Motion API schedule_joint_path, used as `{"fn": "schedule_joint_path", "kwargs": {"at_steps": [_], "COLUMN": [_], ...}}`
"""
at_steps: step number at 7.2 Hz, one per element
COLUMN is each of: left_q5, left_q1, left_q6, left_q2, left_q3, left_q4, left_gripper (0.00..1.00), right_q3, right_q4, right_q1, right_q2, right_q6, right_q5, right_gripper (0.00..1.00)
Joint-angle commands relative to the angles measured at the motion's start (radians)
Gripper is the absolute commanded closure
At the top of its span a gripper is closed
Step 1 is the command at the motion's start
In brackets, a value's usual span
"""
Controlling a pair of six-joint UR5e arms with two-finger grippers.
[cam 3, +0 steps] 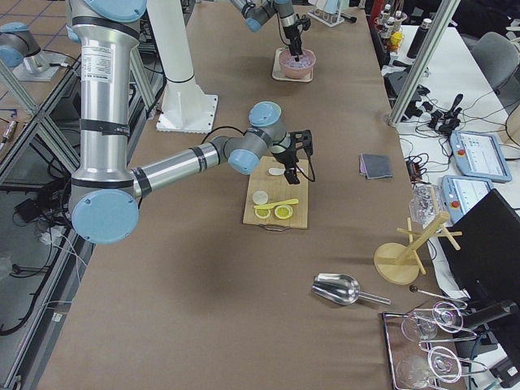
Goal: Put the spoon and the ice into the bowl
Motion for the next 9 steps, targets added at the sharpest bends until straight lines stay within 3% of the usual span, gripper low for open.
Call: {"fn": "schedule_joint_path", "kwargs": {"at_steps": [1,8,9], "left_q5": [0.006,0.006,0.006], "left_q1": [0.005,0.005,0.005], "left_q6": [0.008,0.011,0.011], "left_q2": [-0.001,-0.03,-0.028], "left_q3": [0.005,0.042,0.042], "left_q4": [0.0,0.001,0.001], "left_gripper": [0.26,0.28,0.31], "right_q3": [0.0,0.0,0.0], "right_q4": [0.0,0.0,0.0], "right_q1": [-0.002,-0.013,-0.013], "right_q2": [0.0,-0.005,-0.005], "right_q6": [0.0,-0.001,-0.001], "right_q5": [-0.004,-0.019,-0.019], "right_gripper": [0.0,0.0,0.0]}}
